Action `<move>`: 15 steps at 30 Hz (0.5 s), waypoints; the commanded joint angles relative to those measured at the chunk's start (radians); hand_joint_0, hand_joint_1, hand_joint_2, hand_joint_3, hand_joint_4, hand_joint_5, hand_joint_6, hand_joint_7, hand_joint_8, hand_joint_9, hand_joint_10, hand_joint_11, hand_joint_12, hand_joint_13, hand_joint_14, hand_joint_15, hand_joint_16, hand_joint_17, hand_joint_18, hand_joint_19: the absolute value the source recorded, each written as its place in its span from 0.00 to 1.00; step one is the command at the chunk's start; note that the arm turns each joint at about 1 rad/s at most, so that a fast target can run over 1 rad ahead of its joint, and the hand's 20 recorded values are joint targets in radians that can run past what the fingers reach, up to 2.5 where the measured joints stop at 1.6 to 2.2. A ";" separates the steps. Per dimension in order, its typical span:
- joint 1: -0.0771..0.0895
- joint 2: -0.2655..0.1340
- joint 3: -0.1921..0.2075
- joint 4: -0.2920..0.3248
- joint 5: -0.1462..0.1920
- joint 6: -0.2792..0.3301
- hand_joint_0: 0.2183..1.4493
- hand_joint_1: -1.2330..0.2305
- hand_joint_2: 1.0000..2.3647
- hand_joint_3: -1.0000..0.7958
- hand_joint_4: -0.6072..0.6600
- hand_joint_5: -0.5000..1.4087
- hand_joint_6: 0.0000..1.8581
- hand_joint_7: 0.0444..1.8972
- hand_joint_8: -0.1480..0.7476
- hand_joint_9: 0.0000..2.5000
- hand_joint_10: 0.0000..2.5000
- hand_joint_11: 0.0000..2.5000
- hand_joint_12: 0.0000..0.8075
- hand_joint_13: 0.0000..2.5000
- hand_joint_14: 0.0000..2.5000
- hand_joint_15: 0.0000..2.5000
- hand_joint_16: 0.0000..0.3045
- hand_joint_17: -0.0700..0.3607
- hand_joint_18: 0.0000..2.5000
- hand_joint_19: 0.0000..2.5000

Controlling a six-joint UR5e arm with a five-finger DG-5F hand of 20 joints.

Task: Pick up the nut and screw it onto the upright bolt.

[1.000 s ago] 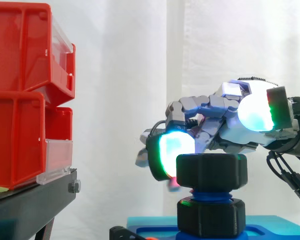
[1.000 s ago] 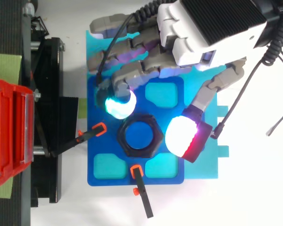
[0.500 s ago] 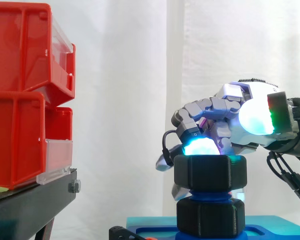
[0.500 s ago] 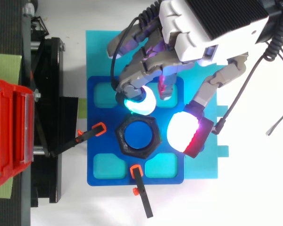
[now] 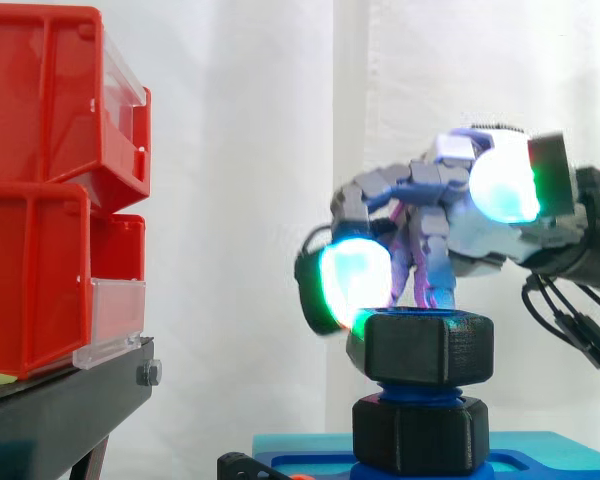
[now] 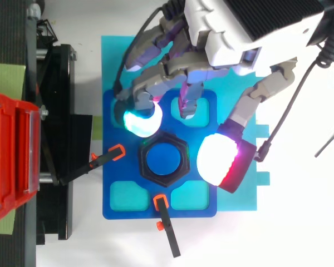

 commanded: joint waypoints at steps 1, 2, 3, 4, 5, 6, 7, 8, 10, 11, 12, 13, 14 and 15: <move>-0.001 0.000 0.058 -0.074 -0.014 0.017 0.23 0.65 0.00 0.28 0.67 0.22 0.27 0.48 0.50 0.58 0.00 0.05 0.34 0.43 0.00 0.03 0.08 0.29 0.27 0.04; -0.002 0.001 0.059 -0.080 -0.012 0.019 0.23 0.65 0.00 0.28 0.67 0.22 0.27 0.48 0.49 0.55 0.00 0.05 0.33 0.40 0.00 0.02 0.09 0.30 0.25 0.03; -0.001 0.000 0.061 -0.088 -0.010 0.019 0.23 0.65 0.00 0.28 0.67 0.21 0.27 0.47 0.48 0.55 0.00 0.05 0.33 0.38 0.00 0.02 0.09 0.30 0.24 0.03; -0.001 0.000 0.061 -0.097 -0.009 0.019 0.22 0.65 0.00 0.28 0.66 0.21 0.27 0.47 0.48 0.54 0.00 0.04 0.33 0.37 0.00 0.02 0.09 0.30 0.23 0.04; -0.001 0.000 0.061 -0.097 -0.009 0.019 0.22 0.65 0.00 0.28 0.66 0.21 0.27 0.46 0.47 0.53 0.00 0.04 0.34 0.36 0.00 0.02 0.09 0.31 0.23 0.04; -0.001 0.000 0.061 -0.097 -0.007 0.020 0.22 0.65 0.00 0.28 0.66 0.20 0.27 0.46 0.47 0.51 0.00 0.04 0.35 0.34 0.00 0.01 0.10 0.31 0.21 0.04; -0.001 0.001 0.065 -0.103 -0.006 0.026 0.22 0.65 0.00 0.28 0.65 0.20 0.27 0.45 0.46 0.48 0.00 0.02 0.35 0.33 0.00 0.01 0.10 0.32 0.20 0.04; 0.002 0.001 0.073 -0.105 -0.004 0.033 0.22 0.66 0.00 0.28 0.64 0.19 0.27 0.44 0.46 0.46 0.00 0.01 0.36 0.31 0.00 0.01 0.10 0.32 0.19 0.03; 0.005 0.001 0.096 -0.125 0.005 0.054 0.21 0.66 0.00 0.28 0.63 0.19 0.27 0.41 0.45 0.40 0.00 0.00 0.37 0.26 0.00 0.00 0.11 0.33 0.14 0.02; 0.008 0.001 0.108 -0.151 0.017 0.063 0.21 0.66 0.00 0.28 0.62 0.18 0.27 0.40 0.44 0.38 0.00 0.00 0.37 0.24 0.00 0.00 0.11 0.33 0.11 0.01; 0.010 0.001 0.113 -0.160 0.022 0.065 0.21 0.67 0.00 0.28 0.61 0.17 0.27 0.38 0.43 0.33 0.00 0.00 0.37 0.20 0.00 0.00 0.11 0.33 0.07 0.00; 0.013 0.001 0.116 -0.177 0.036 0.066 0.21 0.68 0.00 0.28 0.59 0.17 0.27 0.35 0.42 0.28 0.00 0.00 0.38 0.17 0.00 0.00 0.11 0.34 0.02 0.00; 0.013 0.001 0.116 -0.183 0.043 0.065 0.20 0.68 0.00 0.28 0.58 0.16 0.27 0.34 0.42 0.27 0.00 0.00 0.38 0.15 0.00 0.00 0.11 0.34 0.01 0.00; 0.015 0.001 0.116 -0.186 0.051 0.065 0.20 0.70 0.00 0.28 0.56 0.15 0.27 0.32 0.41 0.23 0.00 0.00 0.39 0.12 0.00 0.00 0.11 0.34 0.00 0.00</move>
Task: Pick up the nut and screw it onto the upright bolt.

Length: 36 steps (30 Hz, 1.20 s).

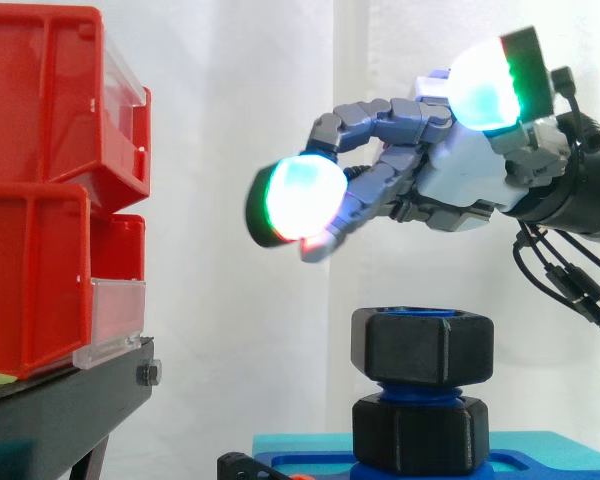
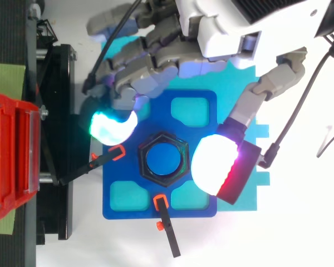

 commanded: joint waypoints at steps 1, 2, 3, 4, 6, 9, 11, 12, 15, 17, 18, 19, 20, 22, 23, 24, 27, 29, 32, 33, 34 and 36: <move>0.010 -0.001 0.005 -0.030 0.047 0.003 0.20 0.73 0.00 0.28 0.52 0.13 0.27 0.29 0.39 0.18 0.00 0.00 0.39 0.09 0.00 0.00 0.12 0.35 0.00 0.00; 0.012 -0.001 0.002 -0.030 0.053 0.003 0.20 0.75 0.00 0.28 0.50 0.12 0.27 0.27 0.37 0.13 0.00 0.00 0.39 0.05 0.00 0.00 0.12 0.36 0.00 0.00; 0.016 -0.001 -0.003 -0.030 0.065 0.005 0.20 0.77 0.00 0.28 0.49 0.11 0.27 0.26 0.37 0.10 0.00 0.00 0.39 0.04 0.00 0.00 0.13 0.36 0.00 0.00; 0.023 -0.001 -0.015 -0.030 0.088 0.006 0.20 0.79 0.00 0.28 0.48 0.11 0.27 0.26 0.36 0.06 0.00 0.00 0.39 0.00 0.00 0.00 0.13 0.37 0.00 0.00; 0.027 -0.001 -0.021 -0.029 0.105 0.006 0.19 0.81 0.00 0.28 0.47 0.10 0.27 0.26 0.34 0.00 0.00 0.00 0.39 0.00 0.00 0.00 0.13 0.37 0.00 0.00; 0.035 -0.001 -0.046 -0.026 0.113 0.005 0.19 0.82 0.00 0.28 0.47 0.10 0.27 0.26 0.34 0.00 0.00 0.00 0.39 0.00 0.00 0.00 0.13 0.38 0.00 0.00; 0.038 -0.001 -0.061 -0.023 0.113 0.006 0.19 0.82 0.00 0.28 0.48 0.10 0.27 0.26 0.34 0.00 0.00 0.00 0.39 0.00 0.00 0.00 0.13 0.38 0.00 0.00; 0.039 -0.001 -0.075 -0.014 0.114 0.008 0.19 0.82 0.00 0.28 0.48 0.10 0.27 0.26 0.34 0.00 0.00 0.00 0.39 0.00 0.00 0.00 0.13 0.38 0.00 0.00; 0.041 -0.001 -0.078 0.006 0.114 0.008 0.19 0.82 0.00 0.28 0.49 0.11 0.27 0.26 0.35 0.00 0.00 0.00 0.39 0.00 0.00 0.00 0.13 0.38 0.00 0.00; 0.041 -0.001 -0.078 0.008 0.114 0.008 0.19 0.82 0.00 0.28 0.49 0.11 0.27 0.26 0.35 0.00 0.00 0.00 0.40 0.00 0.00 0.00 0.14 0.38 0.00 0.00; 0.043 -0.001 -0.078 0.008 0.114 0.008 0.19 0.82 0.00 0.28 0.49 0.11 0.27 0.27 0.35 0.00 0.00 0.00 0.40 0.00 0.00 0.00 0.13 0.38 0.00 0.00; 0.043 -0.001 -0.078 0.009 0.114 0.008 0.20 0.83 0.00 0.28 0.49 0.11 0.27 0.26 0.36 0.00 0.00 0.00 0.39 0.00 0.00 0.00 0.14 0.38 0.00 0.00; 0.044 -0.001 -0.078 0.009 0.114 0.008 0.20 0.83 0.00 0.28 0.49 0.11 0.27 0.26 0.36 0.00 0.00 0.00 0.40 0.00 0.00 0.00 0.14 0.38 0.00 0.00; 0.046 -0.001 -0.079 0.006 0.114 0.006 0.20 0.85 0.00 0.28 0.49 0.11 0.27 0.26 0.35 0.00 0.00 0.00 0.40 0.00 0.00 0.00 0.14 0.38 0.00 0.00; 0.046 -0.001 -0.078 0.006 0.114 0.005 0.20 0.85 0.00 0.28 0.49 0.11 0.27 0.26 0.35 0.00 0.00 0.00 0.40 0.00 0.00 0.00 0.14 0.38 0.00 0.00; 0.047 -0.001 -0.081 0.003 0.114 0.006 0.20 0.85 0.00 0.28 0.49 0.11 0.27 0.26 0.35 0.00 0.00 0.00 0.40 0.00 0.00 0.00 0.14 0.38 0.00 0.00; 0.047 -0.001 -0.095 -0.006 0.111 0.008 0.20 0.86 0.00 0.28 0.49 0.11 0.27 0.27 0.36 0.00 0.00 0.00 0.40 0.00 0.00 0.00 0.14 0.38 0.00 0.00; 0.047 -0.001 -0.104 -0.006 0.111 0.008 0.20 0.86 0.00 0.28 0.49 0.11 0.27 0.27 0.36 0.00 0.00 0.00 0.40 0.00 0.00 0.00 0.13 0.38 0.00 0.00; 0.047 -0.001 -0.107 -0.006 0.110 0.008 0.20 0.86 0.00 0.28 0.51 0.11 0.27 0.28 0.36 0.00 0.00 0.00 0.40 0.00 0.00 0.00 0.14 0.38 0.00 0.00; 0.047 -0.001 -0.107 -0.007 0.110 0.008 0.20 0.86 0.00 0.28 0.51 0.11 0.27 0.29 0.36 0.00 0.00 0.00 0.40 0.00 0.00 0.00 0.13 0.38 0.00 0.00; 0.049 -0.001 -0.107 -0.007 0.110 0.008 0.20 0.86 0.00 0.28 0.52 0.12 0.27 0.29 0.37 0.01 0.00 0.00 0.40 0.00 0.00 0.00 0.13 0.38 0.00 0.00; 0.049 -0.001 -0.107 -0.007 0.103 0.008 0.20 0.86 0.00 0.28 0.53 0.12 0.27 0.30 0.37 0.01 0.00 0.00 0.40 0.00 0.00 0.00 0.13 0.38 0.00 0.00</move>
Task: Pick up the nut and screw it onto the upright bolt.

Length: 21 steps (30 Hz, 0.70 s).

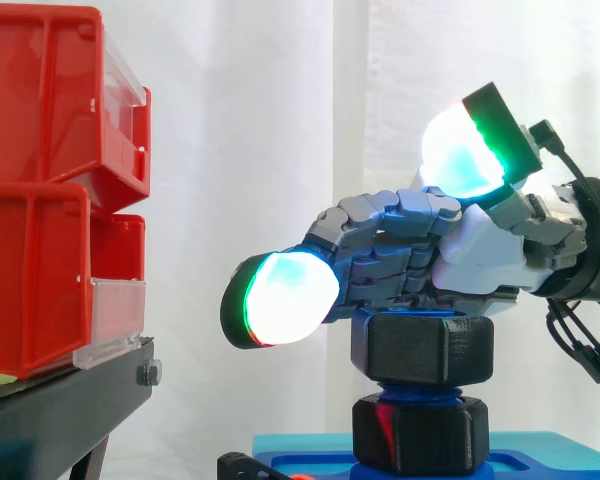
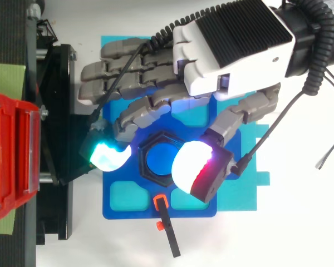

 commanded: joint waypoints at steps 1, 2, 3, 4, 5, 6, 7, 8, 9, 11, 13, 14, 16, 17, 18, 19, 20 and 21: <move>0.000 0.000 -0.001 -0.001 -0.005 0.000 0.20 0.86 0.00 0.28 0.54 0.12 0.27 0.31 0.38 0.01 0.00 0.00 0.40 0.00 0.00 0.00 0.13 0.37 0.00 0.00; 0.001 0.000 -0.001 -0.002 -0.010 0.000 0.20 0.85 0.00 0.28 0.55 0.13 0.27 0.31 0.38 0.03 0.00 0.00 0.40 0.00 0.00 0.00 0.13 0.37 0.00 0.00; 0.000 0.000 -0.001 -0.002 -0.011 0.000 0.20 0.85 0.00 0.28 0.55 0.13 0.27 0.32 0.39 0.03 0.00 0.00 0.39 0.00 0.00 0.00 0.13 0.37 0.00 0.00; 0.001 0.000 -0.001 -0.002 -0.013 0.000 0.20 0.84 0.00 0.28 0.56 0.13 0.27 0.35 0.39 0.03 0.00 0.00 0.39 0.00 0.00 0.00 0.13 0.37 0.00 0.00; 0.000 0.000 -0.001 -0.002 -0.013 0.000 0.20 0.84 0.00 0.28 0.57 0.14 0.27 0.37 0.39 0.03 0.00 0.00 0.39 0.00 0.00 0.00 0.13 0.37 0.00 0.00; 0.000 0.000 -0.001 -0.002 -0.013 0.000 0.20 0.84 0.00 0.28 0.57 0.14 0.27 0.38 0.39 0.03 0.00 0.00 0.39 0.00 0.00 0.00 0.13 0.37 0.00 0.00; 0.000 0.000 -0.001 -0.002 -0.013 0.000 0.20 0.84 0.00 0.28 0.58 0.14 0.27 0.41 0.39 0.03 0.00 0.00 0.39 0.00 0.00 0.00 0.13 0.37 0.00 0.00; 0.001 0.000 -0.001 -0.002 -0.013 0.000 0.20 0.84 0.00 0.28 0.59 0.14 0.27 0.43 0.40 0.03 0.00 0.00 0.39 0.00 0.00 0.00 0.13 0.37 0.00 0.00; -0.002 0.000 -0.001 -0.002 -0.013 -0.002 0.20 0.84 0.00 0.28 0.60 0.14 0.27 0.44 0.40 0.03 0.00 0.00 0.39 0.00 0.00 0.00 0.13 0.36 0.00 0.00; -0.003 0.000 -0.001 -0.002 -0.014 -0.002 0.20 0.84 0.00 0.28 0.62 0.15 0.27 0.50 0.41 0.04 0.00 0.00 0.38 0.01 0.00 0.00 0.13 0.36 0.00 0.00; -0.006 0.000 -0.001 0.005 -0.019 -0.002 0.20 0.84 0.00 0.28 0.62 0.16 0.27 0.52 0.41 0.05 0.00 0.00 0.38 0.01 0.00 0.00 0.12 0.36 0.00 0.00; -0.008 0.000 -0.001 0.008 -0.027 -0.002 0.20 0.82 0.00 0.28 0.63 0.16 0.27 0.53 0.42 0.06 0.00 0.00 0.38 0.02 0.00 0.00 0.12 0.36 0.00 0.00; -0.010 0.000 -0.001 0.011 -0.030 -0.002 0.21 0.82 0.00 0.28 0.64 0.17 0.27 0.57 0.42 0.07 0.00 0.00 0.38 0.03 0.00 0.00 0.12 0.35 0.00 0.00; -0.010 0.000 -0.001 0.016 -0.031 -0.002 0.21 0.82 0.00 0.28 0.64 0.17 0.27 0.58 0.42 0.07 0.00 0.00 0.38 0.03 0.00 0.00 0.12 0.35 0.00 0.00; -0.010 0.002 -0.001 0.018 -0.031 -0.002 0.21 0.81 0.00 0.28 0.64 0.17 0.27 0.59 0.43 0.08 0.00 0.00 0.38 0.04 0.00 0.00 0.12 0.35 0.00 0.00; -0.010 0.000 -0.001 0.019 -0.031 -0.002 0.21 0.81 0.00 0.28 0.64 0.18 0.27 0.61 0.43 0.08 0.00 0.00 0.37 0.04 0.00 0.00 0.12 0.35 0.00 0.00; -0.010 0.000 -0.001 0.022 -0.031 -0.002 0.21 0.81 0.00 0.28 0.64 0.19 0.27 0.63 0.44 0.09 0.00 0.00 0.37 0.04 0.00 0.00 0.12 0.35 0.00 0.00; -0.013 0.000 -0.001 0.028 -0.031 -0.002 0.21 0.81 0.00 0.28 0.64 0.19 0.27 0.64 0.44 0.09 0.00 0.00 0.37 0.05 0.00 0.00 0.12 0.35 0.00 0.00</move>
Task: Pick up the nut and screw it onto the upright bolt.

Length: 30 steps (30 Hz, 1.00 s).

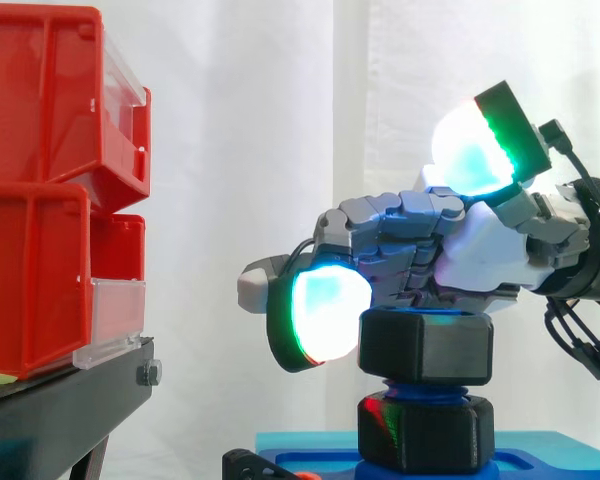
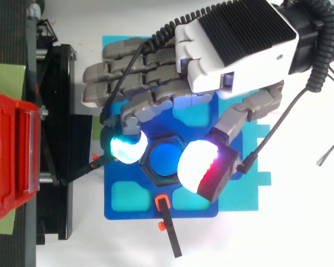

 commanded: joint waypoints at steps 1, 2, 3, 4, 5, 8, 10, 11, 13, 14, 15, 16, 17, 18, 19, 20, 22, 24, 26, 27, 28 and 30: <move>-0.003 0.000 0.000 0.013 -0.001 0.000 0.21 0.81 0.00 0.28 0.64 0.20 0.27 0.67 0.44 0.10 0.00 0.00 0.37 0.05 0.00 0.00 0.11 0.34 0.00 0.00; -0.003 0.000 0.000 0.017 -0.001 0.000 0.21 0.81 0.00 0.28 0.63 0.20 0.27 0.68 0.44 0.10 0.00 0.00 0.37 0.05 0.00 0.00 0.11 0.34 0.00 0.00; -0.004 0.000 0.000 0.025 -0.001 0.000 0.21 0.81 0.00 0.28 0.63 0.21 0.27 0.69 0.45 0.12 0.00 0.00 0.37 0.06 0.00 0.00 0.11 0.34 0.00 0.00; -0.004 0.000 0.000 0.033 -0.001 0.000 0.21 0.79 0.00 0.28 0.63 0.22 0.27 0.74 0.45 0.15 0.00 0.00 0.36 0.08 0.00 0.00 0.10 0.33 0.00 0.00; -0.006 0.000 0.000 0.037 -0.004 0.000 0.21 0.79 0.00 0.28 0.63 0.22 0.28 0.73 0.45 0.16 0.00 0.00 0.35 0.08 0.00 0.00 0.10 0.32 0.00 0.00; -0.014 0.000 0.000 0.042 -0.018 0.000 0.22 0.76 0.00 0.28 0.61 0.23 0.33 0.70 0.45 0.23 0.00 0.00 0.33 0.12 0.00 0.00 0.09 0.30 0.00 0.00; -0.017 0.000 0.000 0.042 -0.023 0.000 0.23 0.75 0.00 0.28 0.61 0.24 0.34 0.69 0.45 0.25 0.00 0.00 0.33 0.13 0.00 0.00 0.09 0.30 0.00 0.00; -0.021 0.000 0.000 0.042 -0.026 0.000 0.23 0.74 0.00 0.28 0.60 0.24 0.34 0.70 0.45 0.25 0.00 0.00 0.32 0.13 0.00 0.00 0.08 0.29 0.00 0.00; -0.023 0.000 0.000 0.042 -0.033 0.002 0.23 0.73 0.00 0.28 0.58 0.25 0.35 0.69 0.45 0.29 0.00 0.00 0.31 0.16 0.00 0.00 0.08 0.29 0.00 0.00; -0.024 0.000 0.000 0.042 -0.038 0.002 0.23 0.73 0.00 0.28 0.58 0.25 0.35 0.69 0.45 0.29 0.00 0.00 0.31 0.16 0.00 0.00 0.08 0.29 0.00 0.00; -0.026 0.000 0.000 0.042 -0.043 0.002 0.24 0.72 0.00 0.28 0.57 0.26 0.35 0.69 0.45 0.32 0.00 0.00 0.30 0.19 0.00 0.00 0.07 0.27 0.01 0.00; -0.027 0.002 0.000 0.042 -0.046 0.002 0.24 0.72 0.00 0.28 0.57 0.26 0.35 0.70 0.45 0.34 0.00 0.00 0.30 0.19 0.00 0.00 0.07 0.27 0.02 0.00; -0.029 0.000 0.000 0.042 -0.047 0.002 0.24 0.71 0.00 0.28 0.57 0.26 0.35 0.70 0.45 0.35 0.00 0.00 0.30 0.20 0.00 0.00 0.06 0.26 0.03 0.00; -0.029 0.000 0.000 0.042 -0.047 0.002 0.24 0.71 0.00 0.28 0.57 0.26 0.35 0.69 0.45 0.37 0.00 0.00 0.29 0.22 0.00 0.00 0.06 0.26 0.05 0.00; -0.030 0.002 0.000 0.042 -0.047 0.002 0.24 0.70 0.00 0.28 0.57 0.26 0.35 0.68 0.45 0.39 0.00 0.00 0.29 0.23 0.00 0.00 0.06 0.26 0.06 0.00; -0.030 0.002 0.000 0.042 -0.047 0.002 0.24 0.70 0.00 0.28 0.56 0.26 0.35 0.67 0.45 0.41 0.00 0.00 0.28 0.25 0.00 0.00 0.06 0.25 0.07 0.00; -0.030 0.000 0.000 0.042 -0.049 0.002 0.24 0.69 0.00 0.28 0.55 0.27 0.35 0.66 0.44 0.45 0.00 0.00 0.27 0.27 0.00 0.00 0.05 0.25 0.10 0.00; -0.030 0.000 0.000 0.042 -0.049 0.002 0.25 0.68 0.00 0.28 0.54 0.28 0.35 0.67 0.44 0.48 0.00 0.00 0.26 0.30 0.00 0.00 0.05 0.24 0.14 0.00; -0.030 0.000 0.005 0.042 -0.049 0.002 0.25 0.68 0.00 0.28 0.54 0.28 0.35 0.66 0.43 0.53 0.00 0.00 0.24 0.34 0.00 0.00 0.04 0.23 0.17 0.00; -0.030 0.002 0.008 0.042 -0.049 0.002 0.25 0.68 0.00 0.28 0.54 0.28 0.35 0.66 0.43 0.54 0.00 0.00 0.24 0.35 0.00 0.00 0.04 0.23 0.18 0.00; -0.030 0.002 0.011 0.042 -0.049 0.002 0.25 0.68 0.00 0.28 0.54 0.29 0.35 0.66 0.42 0.56 0.00 0.00 0.24 0.37 0.00 0.00 0.04 0.22 0.19 0.00; -0.030 0.002 0.020 0.040 -0.052 0.005 0.25 0.67 0.00 0.28 0.53 0.29 0.35 0.66 0.41 0.61 0.00 0.00 0.22 0.40 0.00 0.01 0.03 0.22 0.23 0.00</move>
